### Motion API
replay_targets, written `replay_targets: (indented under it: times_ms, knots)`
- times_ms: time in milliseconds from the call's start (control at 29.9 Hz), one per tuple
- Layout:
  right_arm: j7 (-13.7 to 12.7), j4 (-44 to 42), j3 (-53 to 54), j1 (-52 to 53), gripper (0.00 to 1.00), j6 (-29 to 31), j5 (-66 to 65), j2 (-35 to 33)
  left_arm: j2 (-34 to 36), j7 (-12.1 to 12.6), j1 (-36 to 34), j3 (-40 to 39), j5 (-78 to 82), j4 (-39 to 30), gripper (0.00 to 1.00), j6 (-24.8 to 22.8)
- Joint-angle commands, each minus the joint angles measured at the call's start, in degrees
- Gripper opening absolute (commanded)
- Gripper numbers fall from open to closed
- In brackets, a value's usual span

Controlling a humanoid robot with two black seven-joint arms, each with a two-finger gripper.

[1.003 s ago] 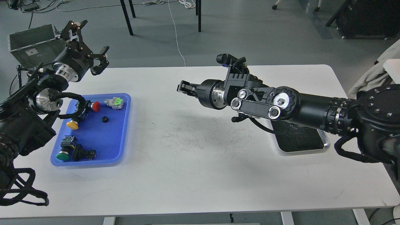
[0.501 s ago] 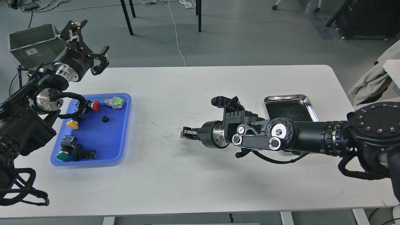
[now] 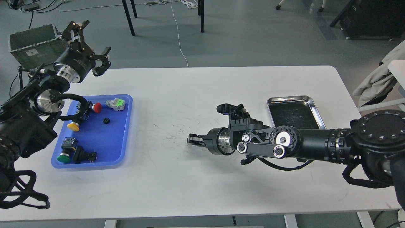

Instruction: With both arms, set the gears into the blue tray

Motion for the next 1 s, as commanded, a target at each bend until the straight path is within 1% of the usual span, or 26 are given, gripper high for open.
replay_targets:
  times_ms: [0,67,167,234,334,501,668,769,902,969]
  knots:
    - [0.4,-2.1,0.4,0.1,0.76,-0.1,0.4,0.0,0.0,0.0,0.0,0.0,0.0,0.0,0.98,0.0]
    - [0.6,-4.2,1.6,0.1,0.81,-0.1,0.4,0.0,0.0,0.0,0.0,0.1,0.2,0.0,0.98,0.0]
    - [0.6,-6.9,6.9,0.1,0.90,-0.2,0.5,0.0,-0.1,0.0,-0.1,0.5,0.3,-0.2,0.98,0.0]
    - [0.6,-9.1,11.2,0.2,0.93,-0.1,0.6,0.0,-0.1,0.1,-0.2,0.5,0.4,-0.3,0.98,0.0]
    - [0.6,-12.9,17.6,0.5,0.93,-0.1,0.8,0.0,-0.1,0.4,-0.3,0.6,0.5,-0.4,0.98,0.0]
    - [0.6,-16.6,30.1,0.4,0.93,-0.1,0.9,0.0,0.4,0.7,-2.2,0.8,0.9,-0.5,0.98,0.3]
    - [0.8,-16.8,43.8,-1.8,0.94,-0.1,1.8,0.0,0.6,0.8,-3.8,0.8,1.2,-0.6,0.98,0.5]
    - [0.8,-16.3,54.1,-4.6,0.94,-0.1,2.9,-0.4,0.9,0.8,-4.9,0.8,4.9,-1.6,0.98,0.6]
    - [1.7,-15.8,67.5,-10.6,0.94,1.6,8.4,-6.9,1.1,0.9,-6.3,0.8,14.2,-4.1,0.98,0.6]
    - [2.0,-15.3,73.3,-14.4,0.94,4.7,13.0,-10.1,1.3,0.9,-7.2,0.8,18.6,-6.1,0.98,0.6]
